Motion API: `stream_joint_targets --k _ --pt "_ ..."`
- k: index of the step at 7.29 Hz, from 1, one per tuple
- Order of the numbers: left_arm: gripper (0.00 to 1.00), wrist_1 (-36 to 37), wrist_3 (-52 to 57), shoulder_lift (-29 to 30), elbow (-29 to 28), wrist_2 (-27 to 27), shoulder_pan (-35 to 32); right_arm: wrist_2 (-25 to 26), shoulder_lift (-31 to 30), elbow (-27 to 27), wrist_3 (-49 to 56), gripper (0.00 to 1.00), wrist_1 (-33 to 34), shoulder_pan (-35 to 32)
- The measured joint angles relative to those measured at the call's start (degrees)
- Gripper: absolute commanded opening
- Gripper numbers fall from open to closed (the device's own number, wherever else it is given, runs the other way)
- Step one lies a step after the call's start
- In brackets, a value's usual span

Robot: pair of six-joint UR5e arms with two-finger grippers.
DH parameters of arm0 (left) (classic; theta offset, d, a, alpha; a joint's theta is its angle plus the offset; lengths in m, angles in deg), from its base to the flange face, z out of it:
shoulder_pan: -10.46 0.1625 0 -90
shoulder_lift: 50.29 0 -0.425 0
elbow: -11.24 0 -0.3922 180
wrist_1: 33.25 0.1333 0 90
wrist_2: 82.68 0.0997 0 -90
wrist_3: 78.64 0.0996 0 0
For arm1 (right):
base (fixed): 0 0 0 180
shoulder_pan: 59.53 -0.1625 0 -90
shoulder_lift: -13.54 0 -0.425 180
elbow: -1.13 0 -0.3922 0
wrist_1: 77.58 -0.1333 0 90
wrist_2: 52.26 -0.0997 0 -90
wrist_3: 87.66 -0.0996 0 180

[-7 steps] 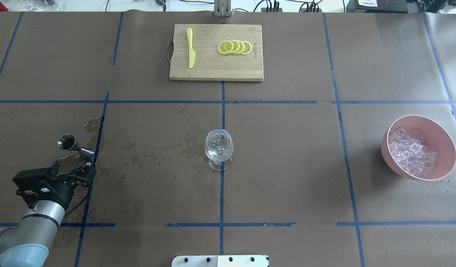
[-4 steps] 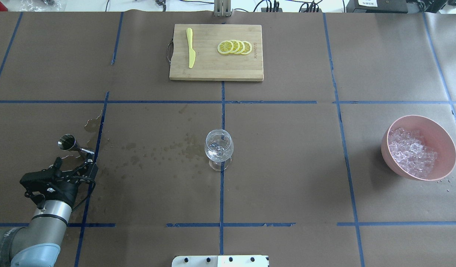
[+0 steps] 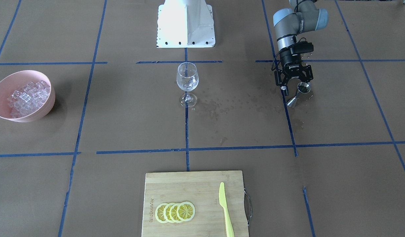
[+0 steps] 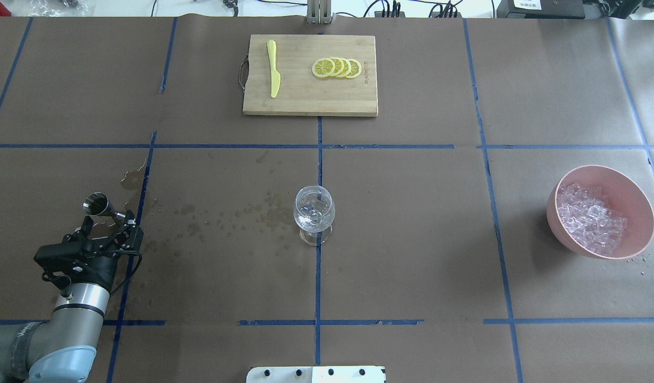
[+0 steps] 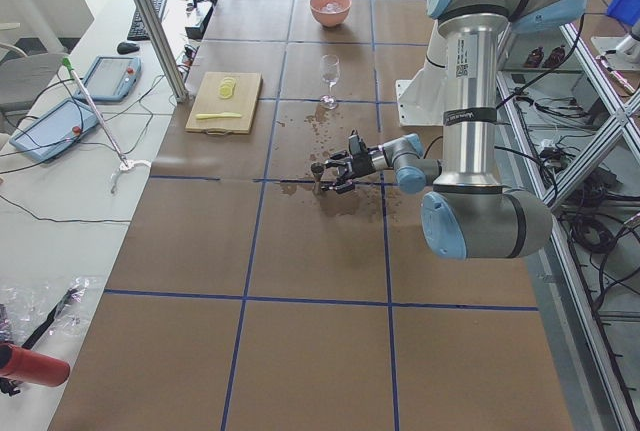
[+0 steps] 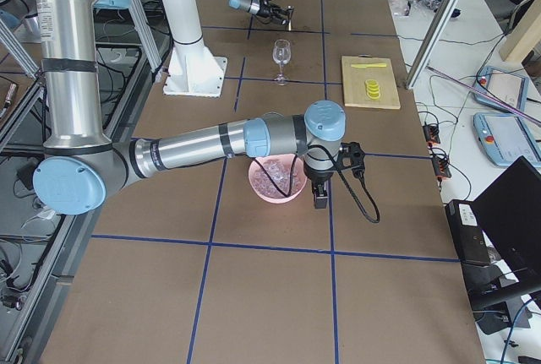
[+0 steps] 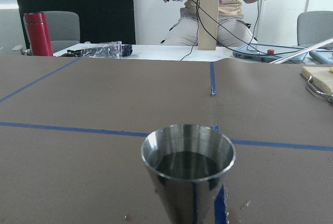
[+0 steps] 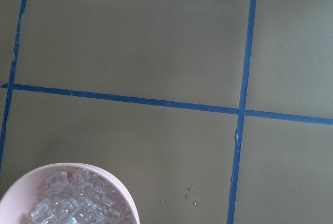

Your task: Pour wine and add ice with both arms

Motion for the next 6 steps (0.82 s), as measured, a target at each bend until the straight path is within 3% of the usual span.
stream_joint_targets --k 6 --pt "0.67 -0.1 0.0 1.4 -2.3 0.9 -1.9 0.0 0.2 0.0 0.0 1.00 0.0 0.0"
